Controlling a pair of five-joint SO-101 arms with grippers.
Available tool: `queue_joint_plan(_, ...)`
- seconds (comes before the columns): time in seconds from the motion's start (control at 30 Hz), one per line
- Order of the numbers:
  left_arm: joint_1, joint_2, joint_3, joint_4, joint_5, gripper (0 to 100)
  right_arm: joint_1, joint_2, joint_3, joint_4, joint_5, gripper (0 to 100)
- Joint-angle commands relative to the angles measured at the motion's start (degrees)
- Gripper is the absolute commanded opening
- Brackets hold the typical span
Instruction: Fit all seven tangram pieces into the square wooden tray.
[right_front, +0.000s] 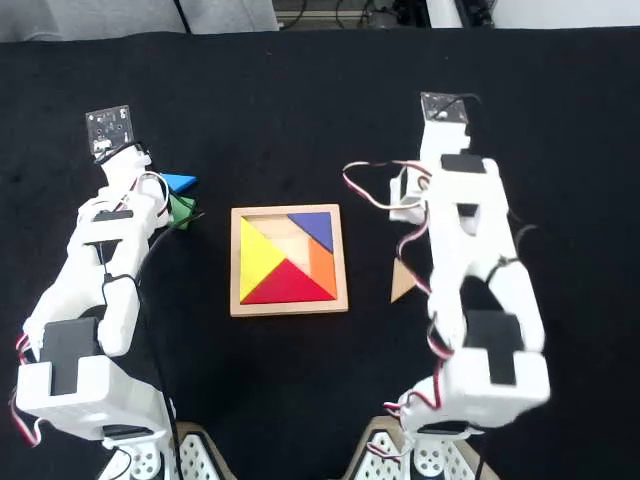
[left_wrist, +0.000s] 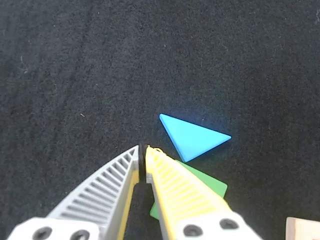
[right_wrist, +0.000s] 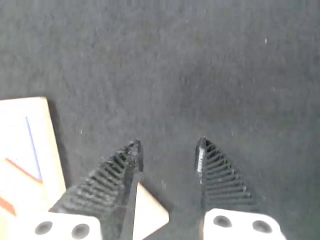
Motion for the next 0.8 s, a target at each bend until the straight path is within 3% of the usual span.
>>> queue_joint_plan(0.0,0.48,-0.26,-3.38,-0.09,0.53,4,0.53,-7.87,4.44,0.62,0.62,18.1)
queue_joint_plan(0.13,0.66,-0.26,-3.38,-0.09,0.53,4,0.70,-12.09,11.12,0.53,1.23,18.1)
queue_joint_plan(0.37,0.75,-0.26,-3.47,-0.09,0.53,4,-0.09,-14.55,16.31,3.08,16.44,18.1)
queue_joint_plan(0.77,0.66,-0.26,-3.38,-0.09,0.53,4,-2.29,-13.76,15.43,1.23,16.53,17.8)
